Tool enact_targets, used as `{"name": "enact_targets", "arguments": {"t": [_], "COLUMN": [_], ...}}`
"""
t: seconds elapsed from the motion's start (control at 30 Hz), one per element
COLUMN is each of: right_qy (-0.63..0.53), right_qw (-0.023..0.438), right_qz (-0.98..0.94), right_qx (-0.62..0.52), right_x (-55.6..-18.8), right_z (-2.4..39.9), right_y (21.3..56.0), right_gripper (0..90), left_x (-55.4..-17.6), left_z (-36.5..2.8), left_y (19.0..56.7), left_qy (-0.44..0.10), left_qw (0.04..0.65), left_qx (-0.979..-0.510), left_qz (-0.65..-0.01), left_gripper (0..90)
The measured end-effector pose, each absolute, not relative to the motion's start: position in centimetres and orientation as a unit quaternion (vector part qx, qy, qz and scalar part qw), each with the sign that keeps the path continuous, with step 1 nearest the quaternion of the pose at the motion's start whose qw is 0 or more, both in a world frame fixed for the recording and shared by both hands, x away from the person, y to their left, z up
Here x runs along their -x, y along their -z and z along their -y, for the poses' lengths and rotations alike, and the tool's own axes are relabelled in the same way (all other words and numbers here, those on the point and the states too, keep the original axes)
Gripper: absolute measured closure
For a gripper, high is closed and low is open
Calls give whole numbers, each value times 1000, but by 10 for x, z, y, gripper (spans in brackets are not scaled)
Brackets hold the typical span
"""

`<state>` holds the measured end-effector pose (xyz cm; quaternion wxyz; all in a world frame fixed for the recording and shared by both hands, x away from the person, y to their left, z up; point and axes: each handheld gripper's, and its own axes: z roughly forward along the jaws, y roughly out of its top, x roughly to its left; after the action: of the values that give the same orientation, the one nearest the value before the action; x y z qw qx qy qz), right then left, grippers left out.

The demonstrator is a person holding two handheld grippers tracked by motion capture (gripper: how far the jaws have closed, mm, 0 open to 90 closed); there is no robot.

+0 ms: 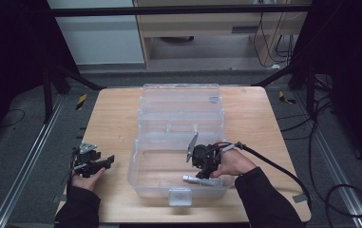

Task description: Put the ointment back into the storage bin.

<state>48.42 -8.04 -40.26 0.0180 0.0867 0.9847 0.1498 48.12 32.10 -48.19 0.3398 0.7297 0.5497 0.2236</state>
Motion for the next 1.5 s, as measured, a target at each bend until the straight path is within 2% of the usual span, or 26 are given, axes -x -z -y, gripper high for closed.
{"name": "enact_targets", "arguments": {"t": [0.13, 0.4, 0.47, 0.6, 0.63, 0.7, 0.83, 1.07, 1.13, 1.37, 1.5], "right_qy": [-198, -299, -351, -386, -408, -422, -434, -426, -429, -421, -405], "right_qw": [25, 58, 82, 113, 140, 152, 186, 218, 245, 267, 262], "right_qz": [-972, -933, -902, -875, -854, -838, -806, -771, -746, -705, -701], "right_qx": [-127, -193, -238, -269, -290, -311, -358, -421, -446, -504, -526], "right_x": [-481, -470, -465, -462, -458, -456, -455, -464, -469, -475, -478], "right_z": [98, 142, 164, 183, 199, 210, 233, 256, 268, 291, 300], "right_y": [389, 371, 366, 364, 364, 366, 376, 403, 414, 439, 454], "right_gripper": [606, 531, 477, 460, 440, 405, 384, 288, 236, 196, 189], "left_x": [-481, -481, -481, -481, -481, -481, -481, -481, -481, -481, -481], "left_z": [-321, -320, -320, -321, -321, -321, -320, -320, -321, -322, -322], "left_y": [482, 482, 482, 482, 482, 482, 482, 481, 482, 482, 482], "left_qy": [-224, -225, -225, -226, -226, -227, -227, -227, -228, -230, -232], "left_qw": [339, 339, 338, 337, 338, 337, 338, 338, 338, 342, 341], "left_qx": [-730, -730, -730, -729, -729, -729, -729, -728, -728, -725, -725], "left_qz": [-550, -550, -550, -551, -551, -551, -551, -551, -550, -552, -551], "left_gripper": [369, 369, 369, 369, 369, 369, 369, 370, 370, 367, 361]}}
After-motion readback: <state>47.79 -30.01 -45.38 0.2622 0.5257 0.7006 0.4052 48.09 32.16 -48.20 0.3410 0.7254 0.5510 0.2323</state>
